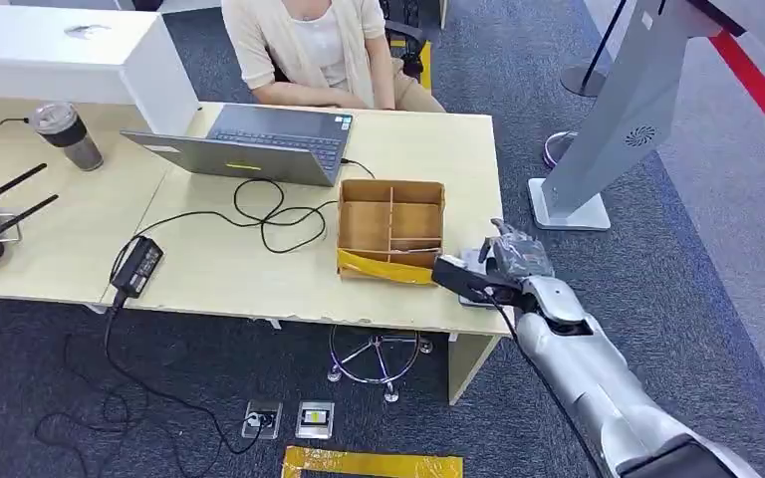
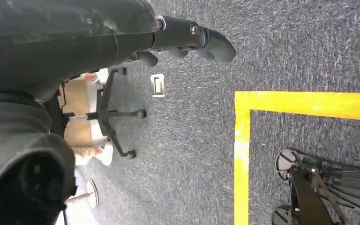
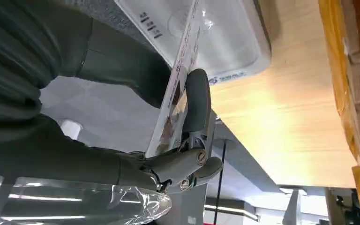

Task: Pass the card to the sensor for recognition and then transmit it.

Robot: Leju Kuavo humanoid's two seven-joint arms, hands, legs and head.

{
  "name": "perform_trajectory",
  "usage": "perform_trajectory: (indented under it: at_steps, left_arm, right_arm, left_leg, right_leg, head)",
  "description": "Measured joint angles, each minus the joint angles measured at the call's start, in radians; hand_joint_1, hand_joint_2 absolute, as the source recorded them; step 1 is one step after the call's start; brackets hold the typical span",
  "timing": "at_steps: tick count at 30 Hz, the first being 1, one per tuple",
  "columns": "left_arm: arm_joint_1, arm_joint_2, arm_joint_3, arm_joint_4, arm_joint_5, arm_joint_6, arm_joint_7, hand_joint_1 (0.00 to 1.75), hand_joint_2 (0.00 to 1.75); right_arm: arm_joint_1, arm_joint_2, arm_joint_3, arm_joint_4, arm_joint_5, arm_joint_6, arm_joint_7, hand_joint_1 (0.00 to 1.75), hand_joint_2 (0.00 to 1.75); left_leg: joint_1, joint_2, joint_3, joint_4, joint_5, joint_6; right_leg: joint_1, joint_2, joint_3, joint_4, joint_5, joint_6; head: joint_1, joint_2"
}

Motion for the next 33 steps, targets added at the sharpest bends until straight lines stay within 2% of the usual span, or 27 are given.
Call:
perform_trajectory:
  at_steps: [16,33]
  left_arm:
    - [0.000,-0.010,0.000,0.000,-0.003,0.027,0.003,0.00,0.00]
    - [-0.001,-0.014,0.000,0.000,-0.015,0.048,0.015,0.00,0.00]
  right_arm:
    - [0.017,-0.024,-0.001,0.000,-0.039,0.001,-0.014,1.75,1.75]
    - [0.020,-0.043,-0.001,0.000,-0.048,0.006,0.005,1.75,1.75]
  left_leg:
    - [0.000,0.000,0.000,0.000,0.000,0.000]
    - [0.000,0.000,0.000,0.000,0.000,0.000]
  right_leg:
    - [0.000,0.000,0.000,0.000,0.000,0.000]
    - [0.000,0.000,0.000,0.000,0.000,0.000]
  head:
    - [0.000,0.000]
    - [0.000,0.000]
